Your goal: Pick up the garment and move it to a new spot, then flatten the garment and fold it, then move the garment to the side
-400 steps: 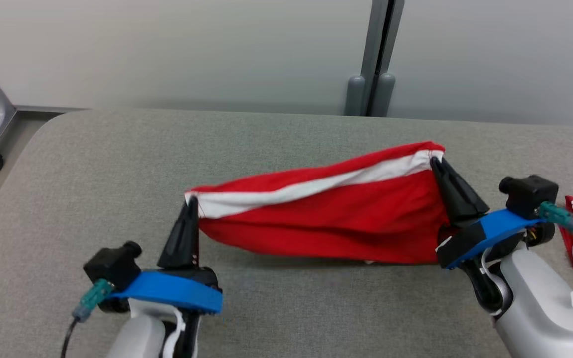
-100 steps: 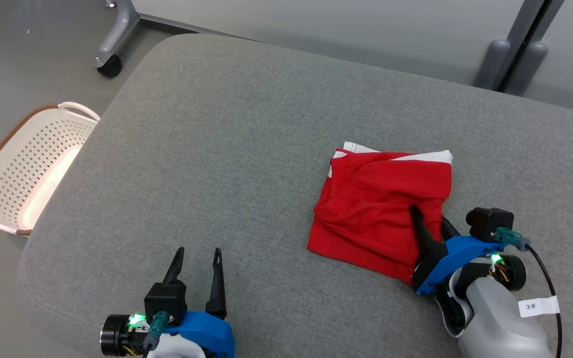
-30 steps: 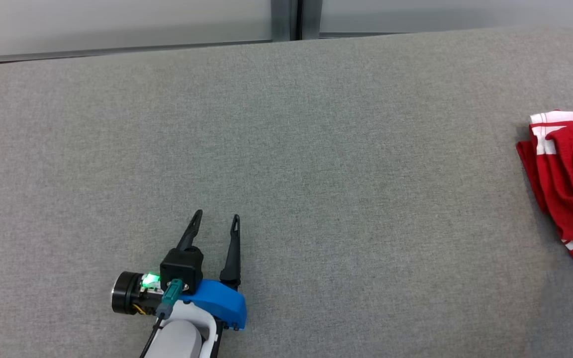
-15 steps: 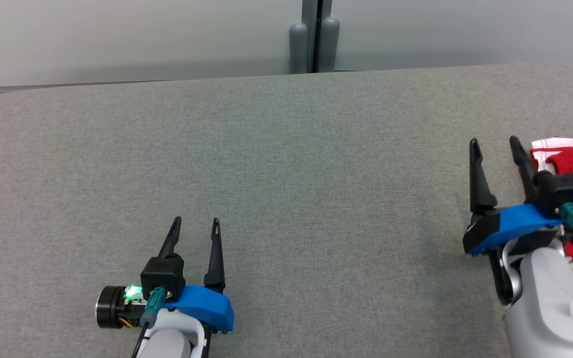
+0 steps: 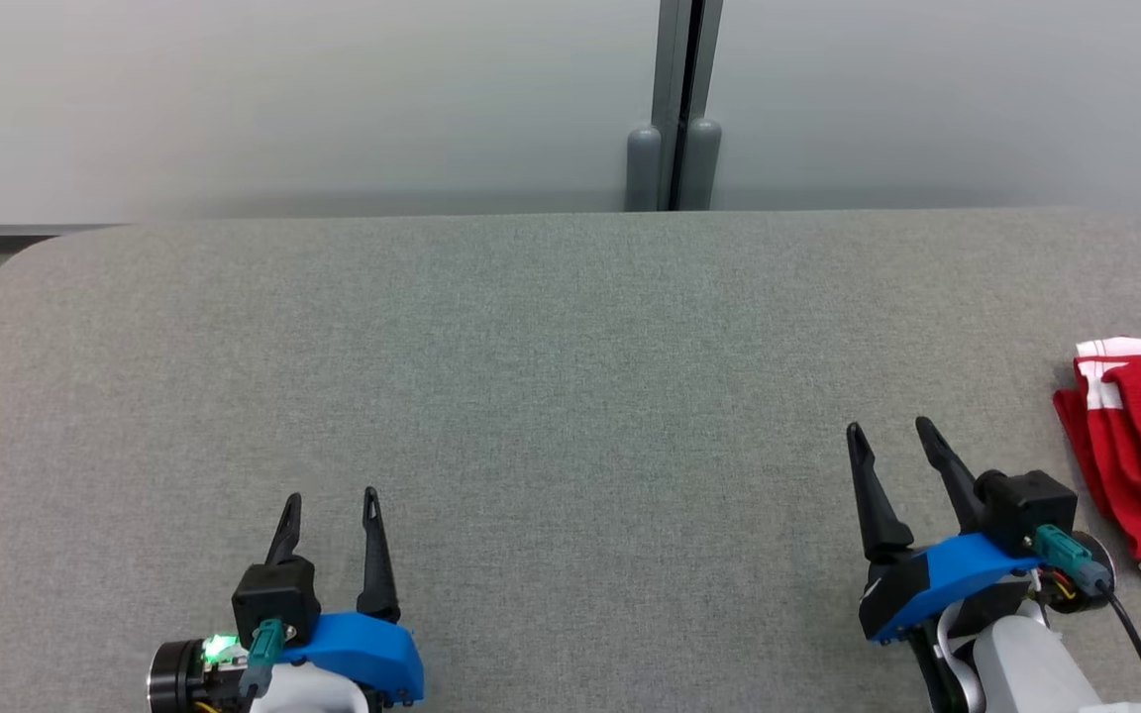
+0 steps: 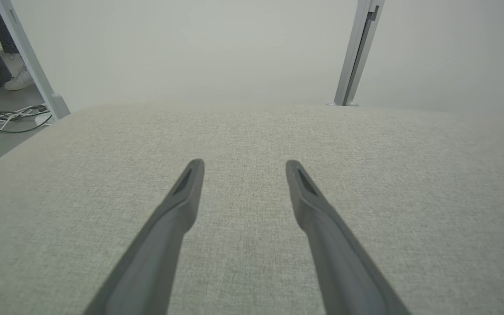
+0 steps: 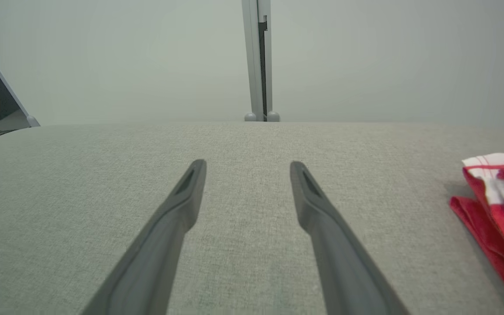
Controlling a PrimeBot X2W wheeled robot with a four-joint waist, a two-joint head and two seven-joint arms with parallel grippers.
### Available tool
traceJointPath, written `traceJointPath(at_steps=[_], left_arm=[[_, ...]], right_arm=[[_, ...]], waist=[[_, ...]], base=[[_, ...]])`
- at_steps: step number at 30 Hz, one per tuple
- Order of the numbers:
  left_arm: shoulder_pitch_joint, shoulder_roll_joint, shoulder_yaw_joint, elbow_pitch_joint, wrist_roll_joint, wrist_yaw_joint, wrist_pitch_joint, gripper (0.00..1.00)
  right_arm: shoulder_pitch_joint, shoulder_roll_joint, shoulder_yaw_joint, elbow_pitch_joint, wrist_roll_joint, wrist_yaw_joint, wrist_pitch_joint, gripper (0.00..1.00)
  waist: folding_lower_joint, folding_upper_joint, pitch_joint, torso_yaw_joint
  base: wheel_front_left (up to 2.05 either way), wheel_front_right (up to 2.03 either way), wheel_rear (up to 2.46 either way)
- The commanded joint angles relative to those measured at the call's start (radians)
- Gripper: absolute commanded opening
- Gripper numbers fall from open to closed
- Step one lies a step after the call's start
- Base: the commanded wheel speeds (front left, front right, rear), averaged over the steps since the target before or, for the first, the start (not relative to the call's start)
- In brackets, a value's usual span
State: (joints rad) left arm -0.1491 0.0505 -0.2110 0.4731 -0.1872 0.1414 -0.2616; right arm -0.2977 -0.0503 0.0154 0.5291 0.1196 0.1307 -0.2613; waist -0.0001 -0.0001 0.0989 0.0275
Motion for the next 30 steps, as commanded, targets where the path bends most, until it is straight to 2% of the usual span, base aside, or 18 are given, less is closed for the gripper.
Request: traceJointPath(at_steps=[1, 16, 19, 20, 24, 30], left_arm=[[0.014, 0.0, 0.008, 0.003, -0.001, 0.001, -0.004, 1.0], [0.089, 0.0, 0.065, -0.026, -0.02, -0.036, -0.004, 1.0], [0.102, 0.0, 0.076, -0.036, -0.032, -0.057, -0.004, 1.0], [0.094, 0.0, 0.073, -0.03, -0.036, -0.056, 0.001, 0.0], [0.115, -0.001, 0.074, 0.0, -0.049, -0.057, 0.011, 0.0], [0.104, -0.001, 0.099, -0.015, -0.164, -0.075, 0.045, 0.0]], right_arm=[[0.029, -0.001, 0.01, 0.003, 0.015, 0.0, -0.005, 1.0], [0.072, -0.001, 0.031, -0.006, 0.055, 0.0, -0.005, 1.0], [0.075, -0.002, 0.03, -0.01, 0.062, 0.0, -0.005, 1.0], [0.058, 0.0, 0.031, -0.003, 0.056, 0.0, 0.001, 0.0], [0.073, 0.002, 0.028, 0.027, 0.067, 0.0, 0.011, 0.0], [0.077, 0.002, 0.008, 0.006, 0.185, 0.0, 0.047, 0.0]], waist=[[0.0001, 0.0001, -0.021, -0.003], [0.0001, 0.0001, -0.103, -0.003], [0.0001, 0.0001, -0.108, -0.004], [0.0001, 0.0, -0.109, -0.004], [0.0001, 0.0, -0.109, -0.004], [0.0001, 0.0, -0.108, -0.005]], base=[[0.0, 0.0, 0.0], [0.0, 0.0, 0.0], [0.0, 0.0, 0.0], [0.0, 0.0, 0.0], [0.0, 0.0, 0.0], [0.0, 0.0, 0.0]])
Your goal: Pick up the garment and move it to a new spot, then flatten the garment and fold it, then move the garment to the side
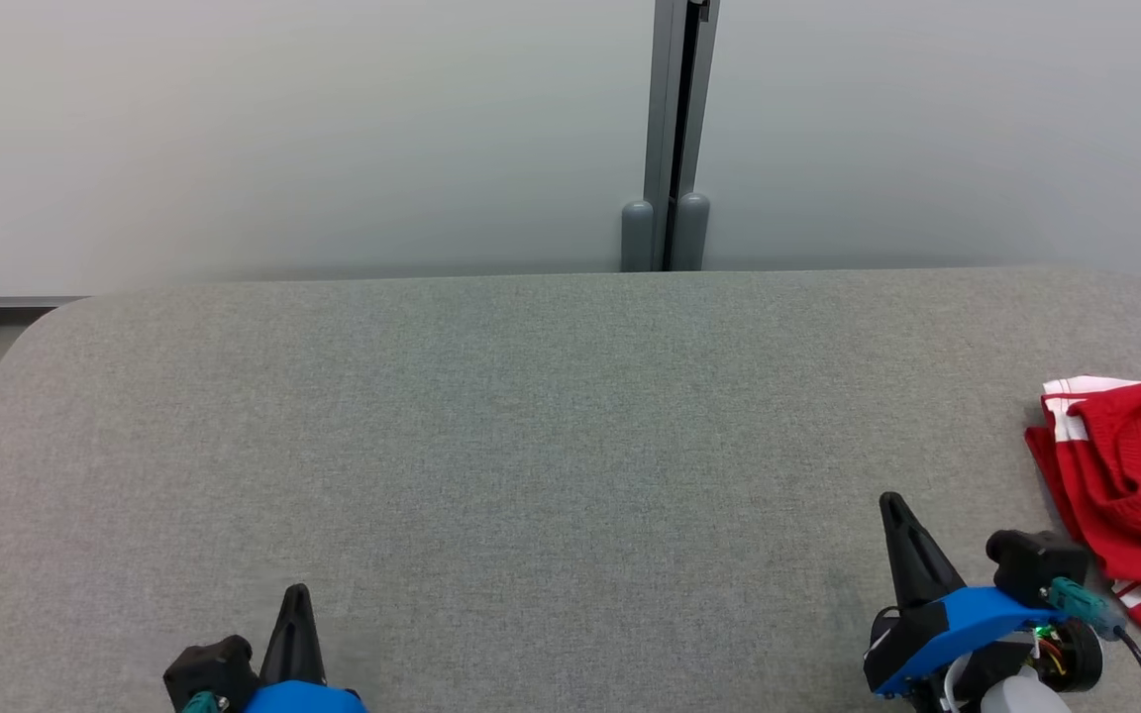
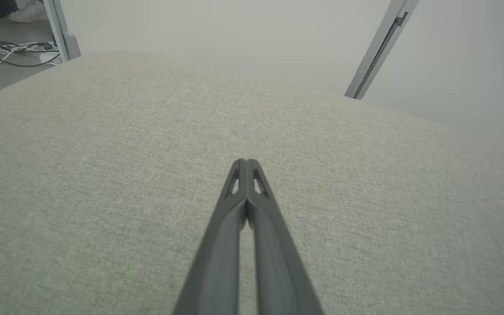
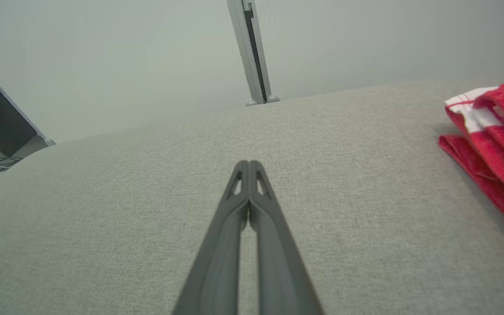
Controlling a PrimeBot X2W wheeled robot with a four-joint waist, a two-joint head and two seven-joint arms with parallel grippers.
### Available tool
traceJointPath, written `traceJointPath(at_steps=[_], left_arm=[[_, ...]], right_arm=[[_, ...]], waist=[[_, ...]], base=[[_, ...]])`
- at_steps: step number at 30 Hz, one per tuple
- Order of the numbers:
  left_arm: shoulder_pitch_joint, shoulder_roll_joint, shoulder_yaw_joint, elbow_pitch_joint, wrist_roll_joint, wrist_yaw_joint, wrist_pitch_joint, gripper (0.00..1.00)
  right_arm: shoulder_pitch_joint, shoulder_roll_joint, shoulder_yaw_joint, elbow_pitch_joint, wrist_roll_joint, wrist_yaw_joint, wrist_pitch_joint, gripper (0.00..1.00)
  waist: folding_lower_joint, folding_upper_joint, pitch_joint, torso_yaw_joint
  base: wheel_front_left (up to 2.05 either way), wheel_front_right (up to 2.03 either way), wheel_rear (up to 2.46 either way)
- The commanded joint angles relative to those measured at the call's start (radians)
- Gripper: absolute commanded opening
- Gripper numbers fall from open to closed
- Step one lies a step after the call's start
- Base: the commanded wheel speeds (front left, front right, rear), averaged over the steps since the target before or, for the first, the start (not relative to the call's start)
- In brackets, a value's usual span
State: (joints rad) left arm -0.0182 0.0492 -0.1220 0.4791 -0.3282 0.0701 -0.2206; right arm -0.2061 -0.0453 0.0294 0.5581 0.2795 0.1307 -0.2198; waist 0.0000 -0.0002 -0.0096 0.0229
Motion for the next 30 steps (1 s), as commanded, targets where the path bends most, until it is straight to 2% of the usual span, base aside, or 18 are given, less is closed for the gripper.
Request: traceJointPath(at_steps=[1, 30], left_arm=[[-0.027, 0.0, 0.013, -0.025, -0.041, -0.007, 0.008, 0.0], [-0.051, 0.001, 0.092, -0.106, -0.493, -0.078, 0.124, 0.0]], right_arm=[[-0.012, -0.003, -0.007, -0.028, 0.045, 0.0, 0.01, 0.0], [0.032, -0.005, -0.053, -0.139, 0.514, 0.0, 0.123, 0.0]], waist=[[0.0, 0.0, 0.0, 0.0], [0.0, 0.0, 0.003, -0.006]], base=[[0.0, 0.0, 0.0], [0.0, 0.0, 0.0]])
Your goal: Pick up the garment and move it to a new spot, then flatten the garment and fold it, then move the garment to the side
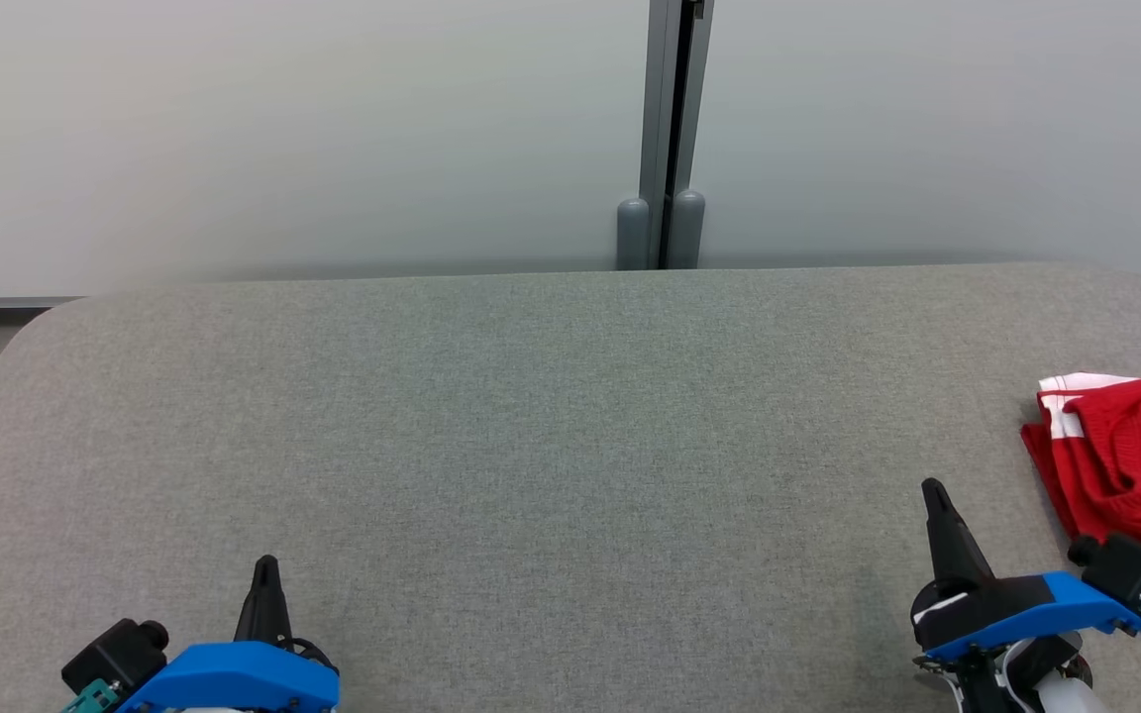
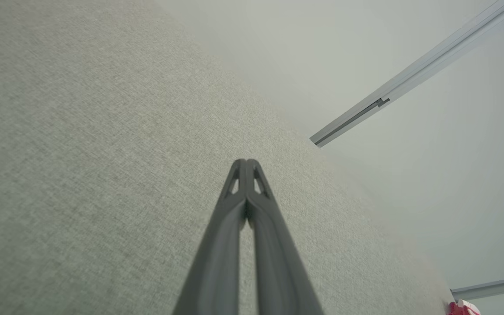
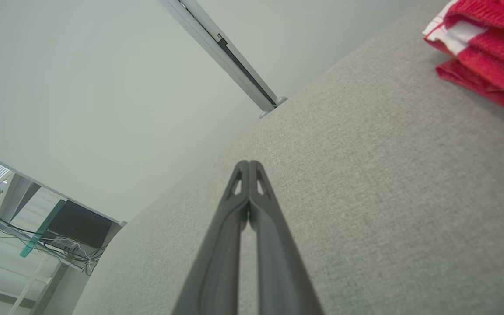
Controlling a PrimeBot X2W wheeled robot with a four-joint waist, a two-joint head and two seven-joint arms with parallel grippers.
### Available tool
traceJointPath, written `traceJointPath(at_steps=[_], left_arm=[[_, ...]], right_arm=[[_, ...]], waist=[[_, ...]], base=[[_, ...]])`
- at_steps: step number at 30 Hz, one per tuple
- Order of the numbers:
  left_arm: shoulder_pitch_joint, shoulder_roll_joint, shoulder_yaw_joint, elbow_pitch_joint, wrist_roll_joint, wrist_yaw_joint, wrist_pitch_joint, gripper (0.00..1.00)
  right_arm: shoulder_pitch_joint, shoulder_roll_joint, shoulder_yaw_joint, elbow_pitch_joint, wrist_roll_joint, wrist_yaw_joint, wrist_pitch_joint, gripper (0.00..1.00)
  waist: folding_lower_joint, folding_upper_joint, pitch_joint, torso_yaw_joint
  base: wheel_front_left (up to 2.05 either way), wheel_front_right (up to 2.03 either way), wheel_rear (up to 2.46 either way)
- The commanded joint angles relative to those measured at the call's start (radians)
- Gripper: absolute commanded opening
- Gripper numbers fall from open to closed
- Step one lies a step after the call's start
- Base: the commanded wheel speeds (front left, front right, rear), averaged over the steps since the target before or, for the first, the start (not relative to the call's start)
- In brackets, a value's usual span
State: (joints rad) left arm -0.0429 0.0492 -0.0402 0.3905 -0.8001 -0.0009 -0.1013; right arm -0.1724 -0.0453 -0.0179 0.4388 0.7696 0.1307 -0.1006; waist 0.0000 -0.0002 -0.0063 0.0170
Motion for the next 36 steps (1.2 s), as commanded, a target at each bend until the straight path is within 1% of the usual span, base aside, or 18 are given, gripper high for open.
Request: traceJointPath(at_steps=[1, 21, 36], left_arm=[[-0.027, 0.001, 0.013, -0.02, -0.035, -0.01, 0.008, 0.0], [-0.041, 0.001, 0.056, -0.06, -0.271, -0.047, 0.072, 0.0], [-0.051, 0.001, 0.083, -0.083, -0.41, -0.069, 0.11, 0.0]], right_arm=[[0.0, -0.005, -0.007, -0.023, 0.037, 0.0, 0.008, 0.0], [0.021, -0.005, -0.035, -0.077, 0.281, 0.0, 0.072, 0.0], [0.032, -0.006, -0.051, -0.109, 0.428, 0.0, 0.11, 0.0]], waist=[[0.0, 0.0, 0.0, 0.0], [0.0, 0.0001, 0.002, -0.004], [0.0, 0.0001, 0.004, -0.007]], base=[[0.0, 0.0, 0.0], [0.0, 0.0, 0.0], [0.0, 0.0, 0.0]])
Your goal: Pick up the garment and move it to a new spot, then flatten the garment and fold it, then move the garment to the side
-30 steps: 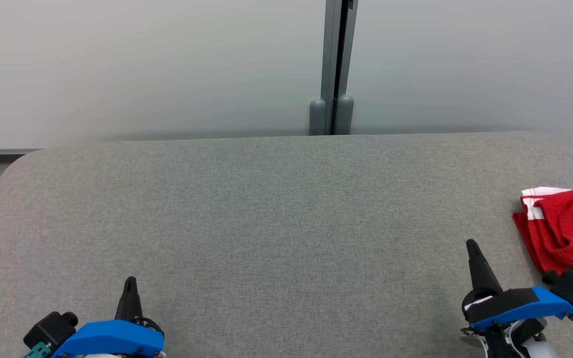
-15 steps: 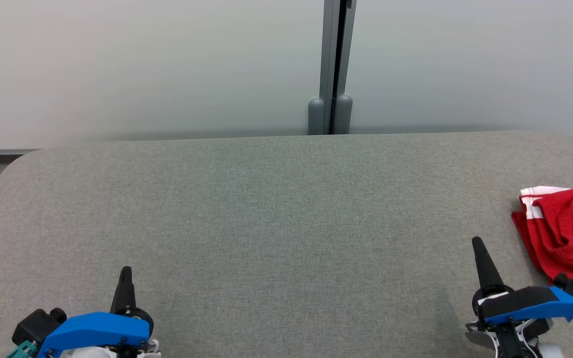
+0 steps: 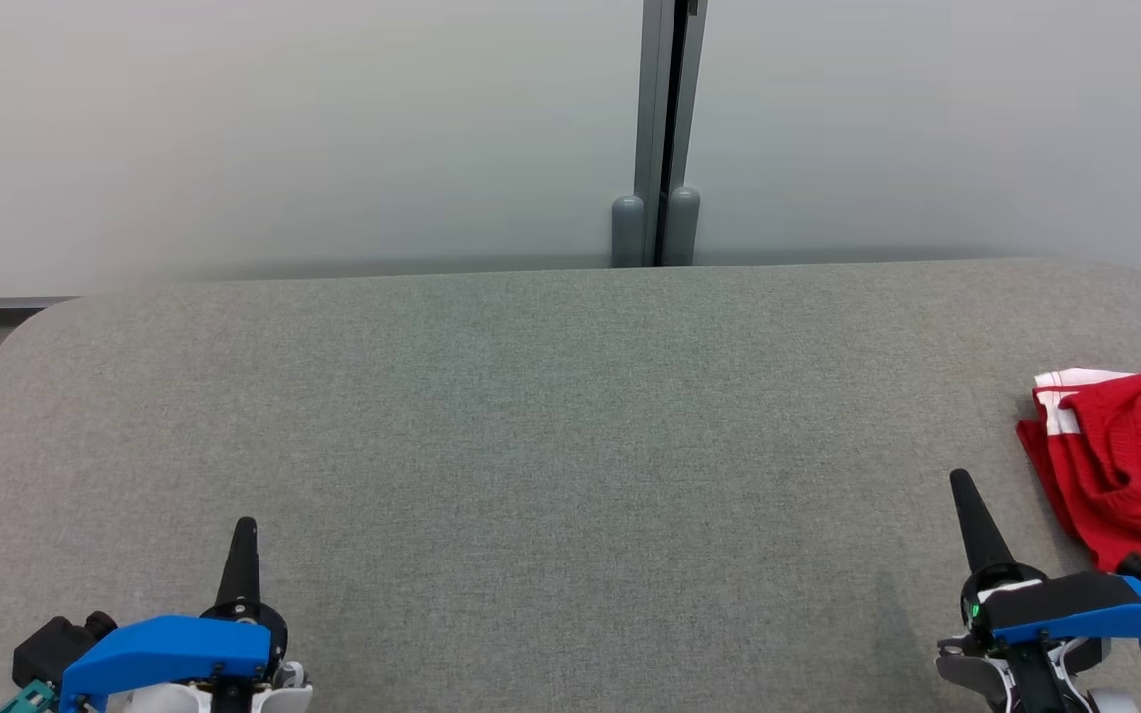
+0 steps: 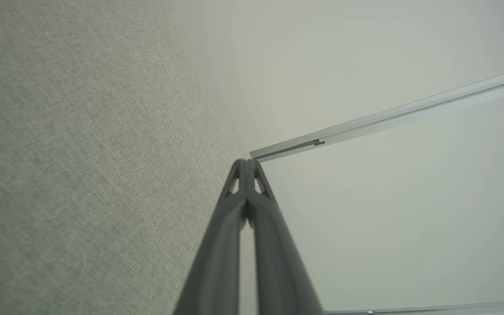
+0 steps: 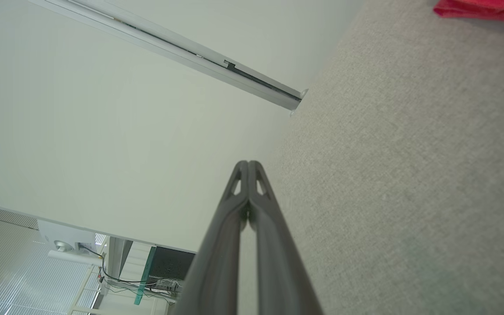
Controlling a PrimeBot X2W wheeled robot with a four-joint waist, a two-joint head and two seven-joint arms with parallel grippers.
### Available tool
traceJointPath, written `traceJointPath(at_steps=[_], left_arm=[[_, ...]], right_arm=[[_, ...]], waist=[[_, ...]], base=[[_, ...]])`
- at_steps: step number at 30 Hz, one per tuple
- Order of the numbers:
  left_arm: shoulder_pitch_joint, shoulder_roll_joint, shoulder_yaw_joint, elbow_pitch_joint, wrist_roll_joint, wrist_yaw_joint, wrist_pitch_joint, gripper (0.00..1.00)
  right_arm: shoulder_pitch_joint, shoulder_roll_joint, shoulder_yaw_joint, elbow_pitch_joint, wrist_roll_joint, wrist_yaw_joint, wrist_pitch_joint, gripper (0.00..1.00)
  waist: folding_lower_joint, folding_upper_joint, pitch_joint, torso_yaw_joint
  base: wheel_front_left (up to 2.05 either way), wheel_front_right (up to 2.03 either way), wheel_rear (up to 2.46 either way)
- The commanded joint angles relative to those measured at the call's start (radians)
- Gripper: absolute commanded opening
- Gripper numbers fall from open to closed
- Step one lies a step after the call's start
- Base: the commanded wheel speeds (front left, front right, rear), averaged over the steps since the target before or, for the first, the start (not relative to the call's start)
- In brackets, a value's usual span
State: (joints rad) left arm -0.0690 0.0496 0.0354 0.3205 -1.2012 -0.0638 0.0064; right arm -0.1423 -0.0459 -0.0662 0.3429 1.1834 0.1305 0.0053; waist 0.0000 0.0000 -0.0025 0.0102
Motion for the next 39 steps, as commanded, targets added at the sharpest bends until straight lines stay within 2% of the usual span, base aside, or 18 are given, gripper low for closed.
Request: traceJointPath(at_steps=[1, 39], left_arm=[[-0.026, 0.001, 0.009, -0.015, -0.019, -0.008, 0.004, 0.0], [-0.041, 0.001, 0.067, -0.064, -0.323, -0.057, 0.087, 0.0]], right_arm=[[0.003, -0.006, -0.004, -0.015, 0.024, 0.0, 0.005, 0.0], [0.032, -0.007, -0.04, -0.083, 0.339, 0.0, 0.088, 0.0]], waist=[[0.0, -0.0001, 0.0, 0.0], [0.0, 0.0, 0.004, -0.007]], base=[[0.0, 0.0, 0.0], [0.0, 0.0, 0.0]])
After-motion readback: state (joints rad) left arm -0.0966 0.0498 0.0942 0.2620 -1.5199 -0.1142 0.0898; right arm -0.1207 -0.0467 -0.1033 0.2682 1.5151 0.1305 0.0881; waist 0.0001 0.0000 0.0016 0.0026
